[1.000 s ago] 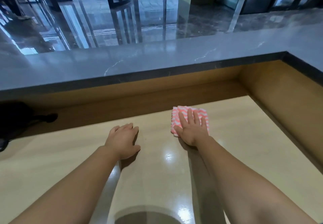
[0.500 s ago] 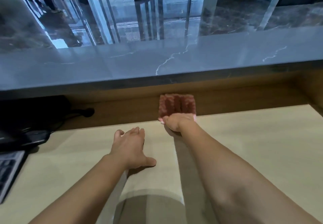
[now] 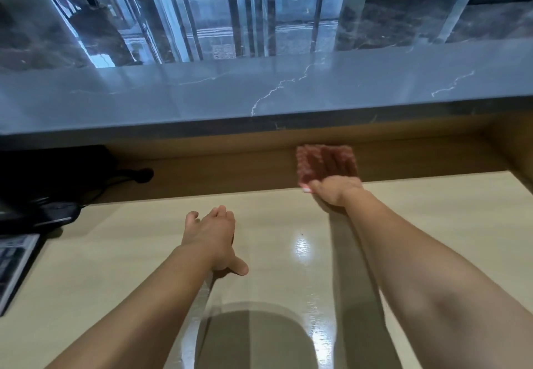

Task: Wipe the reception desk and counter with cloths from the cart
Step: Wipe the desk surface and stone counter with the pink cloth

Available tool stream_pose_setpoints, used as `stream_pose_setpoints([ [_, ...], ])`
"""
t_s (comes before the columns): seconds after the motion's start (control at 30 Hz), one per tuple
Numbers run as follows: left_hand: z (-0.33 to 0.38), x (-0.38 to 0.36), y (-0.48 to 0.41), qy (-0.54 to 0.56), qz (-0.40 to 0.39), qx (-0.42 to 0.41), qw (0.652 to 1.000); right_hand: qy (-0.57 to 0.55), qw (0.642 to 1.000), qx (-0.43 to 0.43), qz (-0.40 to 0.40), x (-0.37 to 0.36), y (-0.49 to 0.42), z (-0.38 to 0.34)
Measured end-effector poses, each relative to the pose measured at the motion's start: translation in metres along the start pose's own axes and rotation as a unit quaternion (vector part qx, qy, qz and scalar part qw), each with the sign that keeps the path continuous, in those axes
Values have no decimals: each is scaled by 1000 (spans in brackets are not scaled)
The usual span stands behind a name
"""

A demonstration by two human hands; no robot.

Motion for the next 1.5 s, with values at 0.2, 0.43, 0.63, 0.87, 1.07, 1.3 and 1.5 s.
stream_pose_setpoints([
  [0.2, -2, 0, 5, 8, 6, 0, 1000, 29, 995, -94, 36, 2, -4, 70],
  [0.43, 1, -1, 5, 9, -8, 10, 1000, 23, 997, -63, 48, -6, -1, -11],
  [0.63, 2, -2, 0, 2, -26, 20, 999, 39, 985, 146, 81, -30, 22, -133],
  [0.87, 1, -2, 1, -17, -39, 22, 999, 22, 970, 210, 117, -38, 27, -121],
  [1.07, 3, 0, 3, -24, -24, 27, 999, 49, 984, 93, 147, -25, 27, -15],
  [1.3, -1, -7, 30, 0, 87, 32, 996, 13, 991, -38, 129, -29, 41, 71],
  [1.5, 9, -25, 63, 72, 111, 19, 991, -22, 991, -45, 122, -42, 53, -5],
])
Point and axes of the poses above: each hand's wrist, its own y-axis away from the middle knuckle, its own x-axis out of the back of the hand, z = x × y, the point moved 5 cm from there along -y, towards the middle knuckle, and after that the axes turned 4 degrees about z, right-handed, at the moved point
